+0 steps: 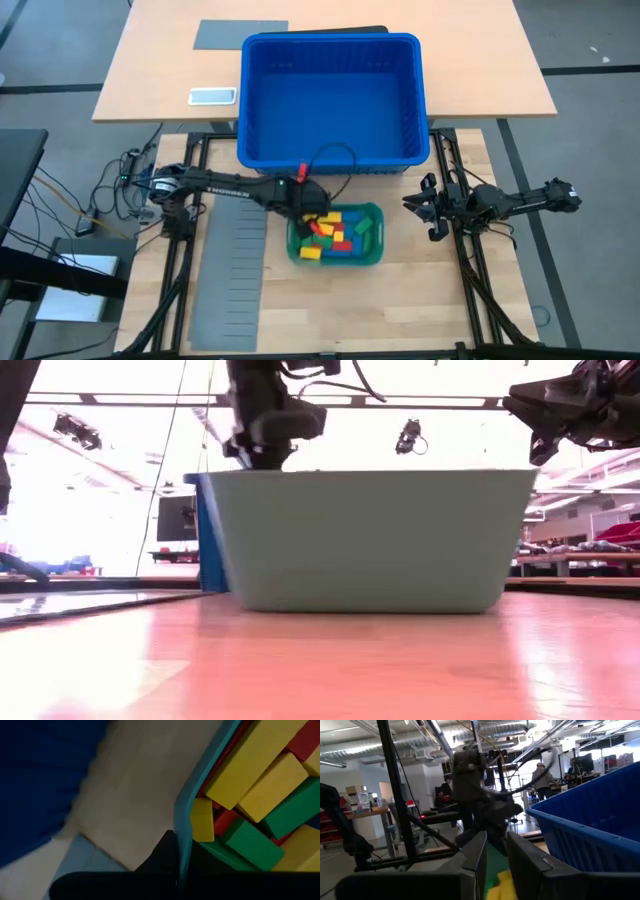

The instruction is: Sort Items/Unsort Items

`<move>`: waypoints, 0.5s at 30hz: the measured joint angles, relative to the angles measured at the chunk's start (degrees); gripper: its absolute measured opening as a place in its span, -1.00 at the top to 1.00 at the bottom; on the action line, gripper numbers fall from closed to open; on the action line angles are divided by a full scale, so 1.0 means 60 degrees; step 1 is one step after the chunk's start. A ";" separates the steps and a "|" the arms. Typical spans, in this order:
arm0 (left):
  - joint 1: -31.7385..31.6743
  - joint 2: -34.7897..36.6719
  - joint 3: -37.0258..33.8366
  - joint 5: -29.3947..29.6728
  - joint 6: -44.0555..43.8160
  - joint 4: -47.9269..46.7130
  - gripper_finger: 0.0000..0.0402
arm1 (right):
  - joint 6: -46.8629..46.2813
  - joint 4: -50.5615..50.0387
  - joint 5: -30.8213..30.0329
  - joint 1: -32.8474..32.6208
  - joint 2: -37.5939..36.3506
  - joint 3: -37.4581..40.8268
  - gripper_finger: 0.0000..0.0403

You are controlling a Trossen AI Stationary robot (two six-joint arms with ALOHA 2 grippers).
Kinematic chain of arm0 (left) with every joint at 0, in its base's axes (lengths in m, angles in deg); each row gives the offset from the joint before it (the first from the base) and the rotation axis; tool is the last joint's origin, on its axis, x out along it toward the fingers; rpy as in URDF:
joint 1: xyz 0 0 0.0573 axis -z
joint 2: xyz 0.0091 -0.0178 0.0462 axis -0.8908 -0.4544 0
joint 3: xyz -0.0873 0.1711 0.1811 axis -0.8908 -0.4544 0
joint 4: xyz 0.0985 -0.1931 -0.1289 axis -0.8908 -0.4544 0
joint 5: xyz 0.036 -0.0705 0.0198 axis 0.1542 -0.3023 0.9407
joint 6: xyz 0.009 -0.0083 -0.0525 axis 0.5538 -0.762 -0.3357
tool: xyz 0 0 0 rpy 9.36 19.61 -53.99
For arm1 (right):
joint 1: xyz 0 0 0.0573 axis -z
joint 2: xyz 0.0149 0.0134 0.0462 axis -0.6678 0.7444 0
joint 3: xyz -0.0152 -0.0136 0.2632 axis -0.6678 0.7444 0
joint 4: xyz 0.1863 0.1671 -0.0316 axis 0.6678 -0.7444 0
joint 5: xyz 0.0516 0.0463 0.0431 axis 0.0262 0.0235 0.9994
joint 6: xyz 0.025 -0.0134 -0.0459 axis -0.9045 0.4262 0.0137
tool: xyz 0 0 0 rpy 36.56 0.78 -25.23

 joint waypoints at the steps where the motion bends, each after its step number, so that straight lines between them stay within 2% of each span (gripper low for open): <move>1: -0.0126 -0.0006 0.0000 -0.0157 0.0157 0.0143 0.99 | -0.0076 0.0008 0.0000 0.0000 0.0000 0.0000 0.61; 8: -0.0673 -0.0018 -0.0004 -0.2018 0.0980 0.0280 0.99 | -0.0407 -0.0011 0.0007 -0.0018 0.0143 0.0000 0.61; 15: -0.0703 -0.0015 0.0000 -0.2149 0.1197 0.0410 0.81 | -0.0656 0.0029 0.0225 -0.0055 0.0824 -0.0306 0.61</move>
